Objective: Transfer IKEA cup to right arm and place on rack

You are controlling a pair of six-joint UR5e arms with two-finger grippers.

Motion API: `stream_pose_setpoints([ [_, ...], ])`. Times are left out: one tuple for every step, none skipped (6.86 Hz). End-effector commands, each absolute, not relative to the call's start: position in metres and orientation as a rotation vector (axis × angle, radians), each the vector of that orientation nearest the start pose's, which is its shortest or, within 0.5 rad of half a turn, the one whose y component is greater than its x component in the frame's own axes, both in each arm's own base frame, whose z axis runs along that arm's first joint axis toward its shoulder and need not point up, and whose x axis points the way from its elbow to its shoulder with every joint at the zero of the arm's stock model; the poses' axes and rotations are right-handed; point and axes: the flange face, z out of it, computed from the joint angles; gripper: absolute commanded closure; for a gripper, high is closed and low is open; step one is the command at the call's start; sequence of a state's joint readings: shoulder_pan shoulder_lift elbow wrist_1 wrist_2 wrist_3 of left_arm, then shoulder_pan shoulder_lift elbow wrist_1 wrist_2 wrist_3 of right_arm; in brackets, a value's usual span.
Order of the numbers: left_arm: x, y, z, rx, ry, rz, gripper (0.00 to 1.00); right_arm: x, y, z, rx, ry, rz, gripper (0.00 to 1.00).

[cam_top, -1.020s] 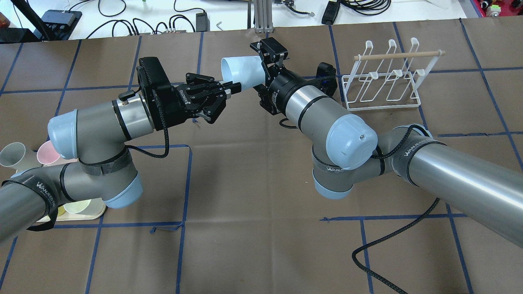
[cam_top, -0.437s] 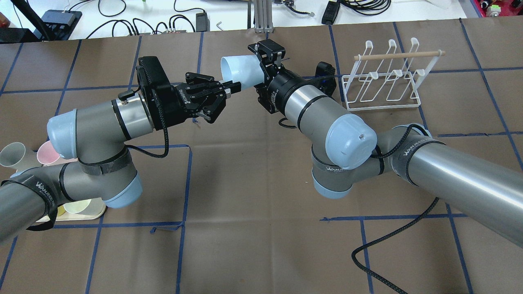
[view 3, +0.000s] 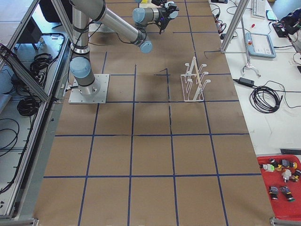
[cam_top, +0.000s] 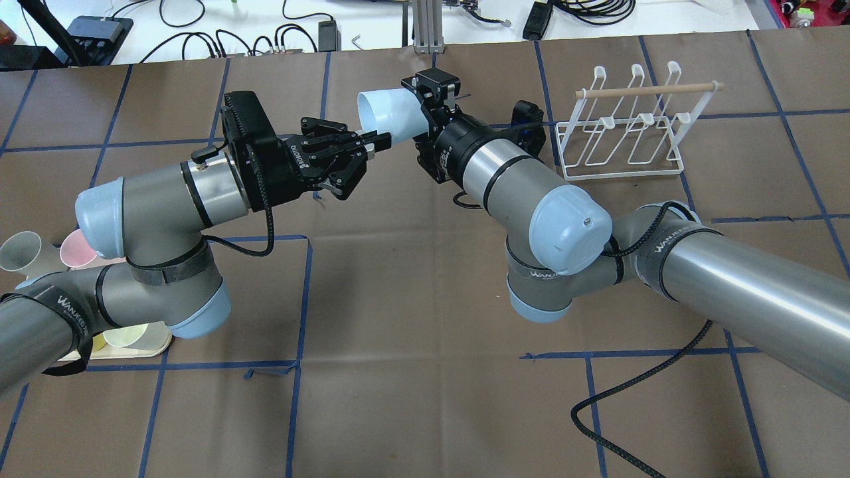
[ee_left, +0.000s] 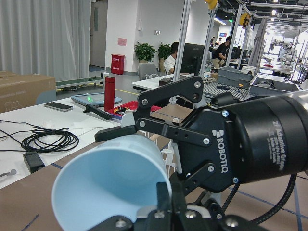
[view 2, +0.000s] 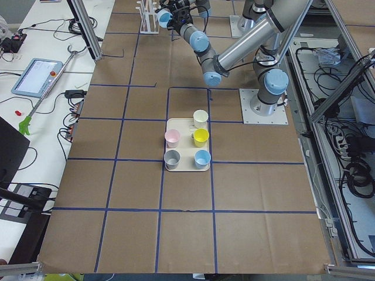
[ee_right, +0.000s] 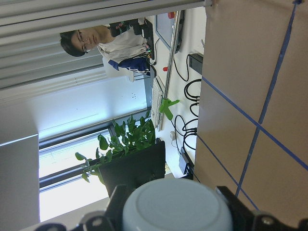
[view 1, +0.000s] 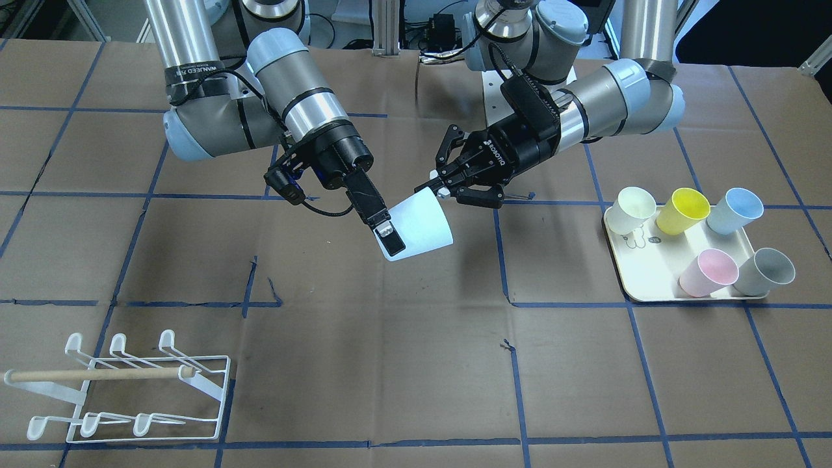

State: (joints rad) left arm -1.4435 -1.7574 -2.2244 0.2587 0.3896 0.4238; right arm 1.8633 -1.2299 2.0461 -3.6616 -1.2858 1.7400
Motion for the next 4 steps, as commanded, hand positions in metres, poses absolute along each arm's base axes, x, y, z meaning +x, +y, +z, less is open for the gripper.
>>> stream_pose_setpoints([
  [-0.1684,-0.452,0.3562,-0.964,-1.762,1.343,0.76,0.3085,-0.463,0.341,1.093,1.542,-0.496,0.73],
  [-0.1681,-0.4544,0.3572,-0.969,-1.758,1.348,0.4,0.3086,-0.4633,0.3416,1.092,1.541,-0.497,0.75],
  [-0.1677,-0.4576,0.3553,-0.963,-1.76,1.342,0.24,0.3086,-0.4633,0.3416,1.091,1.542,-0.498,0.75],
  [-0.1679,-0.4567,0.3573,-0.961,-1.758,1.342,0.08,0.3085,-0.4634,0.3416,1.092,1.541,-0.499,0.75],
])
